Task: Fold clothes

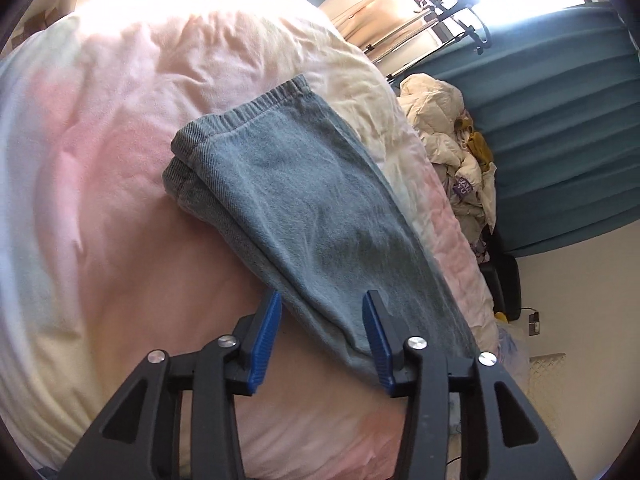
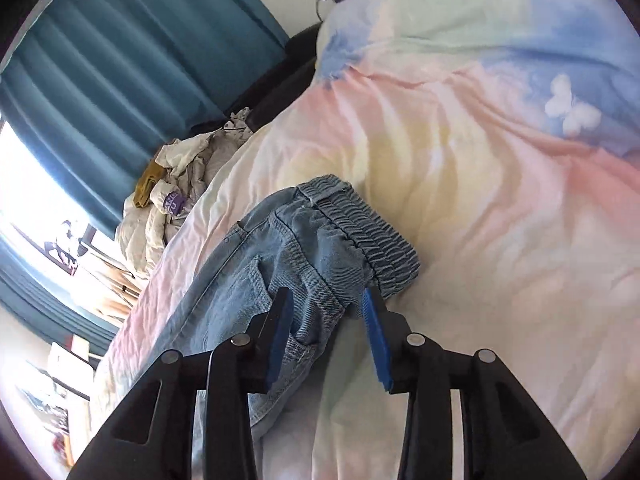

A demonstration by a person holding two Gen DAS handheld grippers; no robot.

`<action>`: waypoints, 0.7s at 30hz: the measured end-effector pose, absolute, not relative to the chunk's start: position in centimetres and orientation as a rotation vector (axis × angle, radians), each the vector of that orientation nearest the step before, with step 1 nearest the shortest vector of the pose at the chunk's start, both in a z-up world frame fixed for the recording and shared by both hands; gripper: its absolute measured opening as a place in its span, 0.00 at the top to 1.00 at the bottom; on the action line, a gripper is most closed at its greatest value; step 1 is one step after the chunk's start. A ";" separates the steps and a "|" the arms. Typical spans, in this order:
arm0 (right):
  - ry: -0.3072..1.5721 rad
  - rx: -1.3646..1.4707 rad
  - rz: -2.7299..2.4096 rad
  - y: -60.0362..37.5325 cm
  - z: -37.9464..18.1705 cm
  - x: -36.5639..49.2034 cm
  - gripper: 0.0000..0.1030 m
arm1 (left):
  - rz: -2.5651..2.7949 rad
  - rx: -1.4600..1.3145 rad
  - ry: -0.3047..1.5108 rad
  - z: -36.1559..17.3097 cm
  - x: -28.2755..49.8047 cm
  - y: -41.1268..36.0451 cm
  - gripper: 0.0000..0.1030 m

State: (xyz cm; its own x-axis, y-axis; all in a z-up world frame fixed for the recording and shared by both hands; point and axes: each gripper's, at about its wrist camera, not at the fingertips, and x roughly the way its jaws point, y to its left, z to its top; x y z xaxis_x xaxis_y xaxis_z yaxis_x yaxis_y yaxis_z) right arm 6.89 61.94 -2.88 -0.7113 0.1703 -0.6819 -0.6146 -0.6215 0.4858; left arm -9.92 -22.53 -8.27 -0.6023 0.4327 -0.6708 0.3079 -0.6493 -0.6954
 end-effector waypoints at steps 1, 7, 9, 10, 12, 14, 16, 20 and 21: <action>0.953 -0.837 2.367 61.1 -2.1 6.6 0.62 | 2.430 -1.339 -1.277 -7.8 -9.7 -22.3 0.51; 0.654 -1.011 2.683 50.7 1.5 0.4 0.61 | 2.290 -1.370 -1.202 -8.4 -11.0 -19.1 0.49; 0.596 -1.118 2.783 45.9 1.8 -2.0 0.59 | 2.204 -1.407 -1.198 -9.7 -11.9 -17.8 0.49; 0.555 -1.185 2.820 43.2 1.8 -3.1 0.59 | 2.167 -1.433 -1.205 -10.4 -12.3 -17.4 0.49; 0.431 -1.345 2.874 37.4 1.3 -5.0 0.59 | 2.109 -1.484 -1.242 -11.9 -13.0 -16.8 0.49; 0.313 -1.484 2.939 31.7 0.4 -6.4 0.59 | 2.084 -1.509 -1.271 -12.9 -13.6 -16.6 0.49; 0.228 -1.572 2.996 27.1 -0.7 -7.2 0.59 | 2.086 -1.515 -1.282 -13.5 -14.0 -16.6 0.49; 0.057 -1.708 3.069 20.0 -3.2 -8.1 0.59 | 2.064 -1.515 -1.325 -14.7 -14.4 -17.1 0.49; 0.021 -1.720 3.065 19.2 -3.9 -8.2 0.59 | 2.059 -1.508 -1.335 -14.9 -14.5 -17.2 0.49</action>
